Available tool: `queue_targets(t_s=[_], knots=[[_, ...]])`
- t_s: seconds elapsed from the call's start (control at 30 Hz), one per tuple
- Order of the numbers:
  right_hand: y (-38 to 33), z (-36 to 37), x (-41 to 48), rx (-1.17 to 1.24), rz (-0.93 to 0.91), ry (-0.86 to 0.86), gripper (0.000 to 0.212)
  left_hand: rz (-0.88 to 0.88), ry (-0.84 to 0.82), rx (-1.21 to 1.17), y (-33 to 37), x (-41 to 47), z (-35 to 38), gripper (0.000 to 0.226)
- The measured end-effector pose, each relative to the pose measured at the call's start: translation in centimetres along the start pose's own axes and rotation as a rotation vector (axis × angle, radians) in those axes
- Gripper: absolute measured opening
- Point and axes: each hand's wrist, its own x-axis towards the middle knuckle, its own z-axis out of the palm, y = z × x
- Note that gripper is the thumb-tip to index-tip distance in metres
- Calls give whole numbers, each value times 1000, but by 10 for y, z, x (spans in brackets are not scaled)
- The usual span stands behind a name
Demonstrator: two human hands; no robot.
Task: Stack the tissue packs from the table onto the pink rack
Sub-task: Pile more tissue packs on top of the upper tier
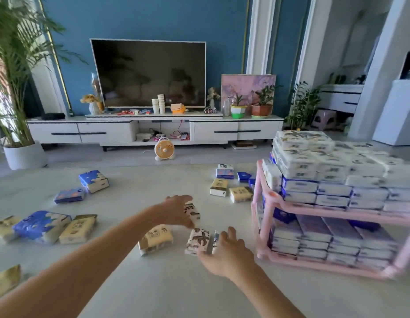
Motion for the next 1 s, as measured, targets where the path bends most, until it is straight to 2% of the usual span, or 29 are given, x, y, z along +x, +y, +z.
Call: queue_targets(t_s=[0.13,0.23,0.33,0.43,0.5,0.6,0.67,0.73,0.87,1.0], knots=[[9,-20,3,-87,-95,-201,78,19,42,-25,15,-38,-22,84],[13,-31,9,-36,-132,-250,67,56,89,-21,31,-63,-37,88],[9,-48,-15,-84,-291,-134,64,125,185,-112,52,-85,-52,86],[11,-89,-73,39,-578,2,62,241,365,-196,92,-108,-78,75],[30,-133,-114,103,-680,36,62,332,492,-188,128,-115,-96,77],[84,-208,-144,147,-615,124,59,469,595,-242,186,-106,-110,74],[122,-257,-138,216,-498,225,56,544,570,-277,224,-89,-109,67],[161,-295,-115,324,-414,298,53,586,478,-296,257,-66,-104,61],[221,-328,-55,561,-271,276,53,599,263,-255,303,-16,-87,68],[238,-331,-22,506,-210,196,62,555,136,-180,319,20,-79,73]])
